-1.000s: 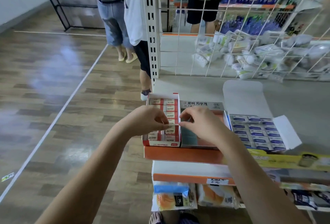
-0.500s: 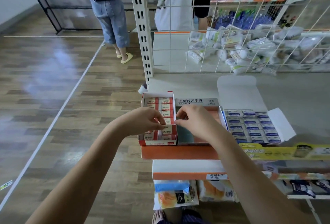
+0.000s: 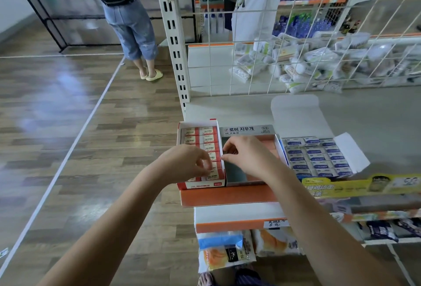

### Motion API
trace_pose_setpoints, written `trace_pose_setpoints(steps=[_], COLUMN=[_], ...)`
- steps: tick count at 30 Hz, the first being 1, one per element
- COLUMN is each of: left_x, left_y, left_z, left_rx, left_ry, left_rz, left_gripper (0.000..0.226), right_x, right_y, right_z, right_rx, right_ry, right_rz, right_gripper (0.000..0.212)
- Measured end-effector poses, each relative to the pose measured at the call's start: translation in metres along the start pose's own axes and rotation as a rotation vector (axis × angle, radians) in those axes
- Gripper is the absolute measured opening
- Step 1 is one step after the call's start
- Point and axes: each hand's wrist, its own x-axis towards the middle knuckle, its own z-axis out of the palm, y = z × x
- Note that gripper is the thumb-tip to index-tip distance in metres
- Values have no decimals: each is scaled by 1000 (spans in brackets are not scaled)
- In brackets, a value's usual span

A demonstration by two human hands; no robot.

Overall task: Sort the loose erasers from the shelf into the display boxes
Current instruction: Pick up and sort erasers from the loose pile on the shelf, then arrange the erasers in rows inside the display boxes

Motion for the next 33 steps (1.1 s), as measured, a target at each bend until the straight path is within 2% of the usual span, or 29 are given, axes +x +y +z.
trace_pose_setpoints(steps=[3, 5, 8, 10, 13, 20, 27, 33], left_x=[2, 10, 35, 57, 86, 132, 204, 265], left_y=[4, 12, 38, 69, 133, 316, 483, 568], left_z=[-2, -7, -18, -18, -9, 34, 101, 135], left_rx=[55, 112, 207, 275, 355, 474, 443, 398], left_ry=[58, 154, 317, 362, 352, 340, 192, 122], left_rz=[45, 110, 214, 288, 383, 607, 670, 681], left_gripper=[19, 20, 25, 35, 44, 51, 50, 48], right_x=[-2, -4, -10, -22, -52, -166, -269, -304], right_y=[-1, 3, 24, 46, 87, 215, 360, 453], right_z=[-5, -15, -40, -61, -97, -179, -236, -275], right_rx=[-32, -73, -230, -319, -379, -436, -340, -185], right_ry=[-9, -6, 76, 136, 175, 264, 276, 370], right_rz=[-28, -56, -84, -50, 74, 342, 629, 780], right_gripper=[20, 19, 26, 32, 39, 42, 44, 41])
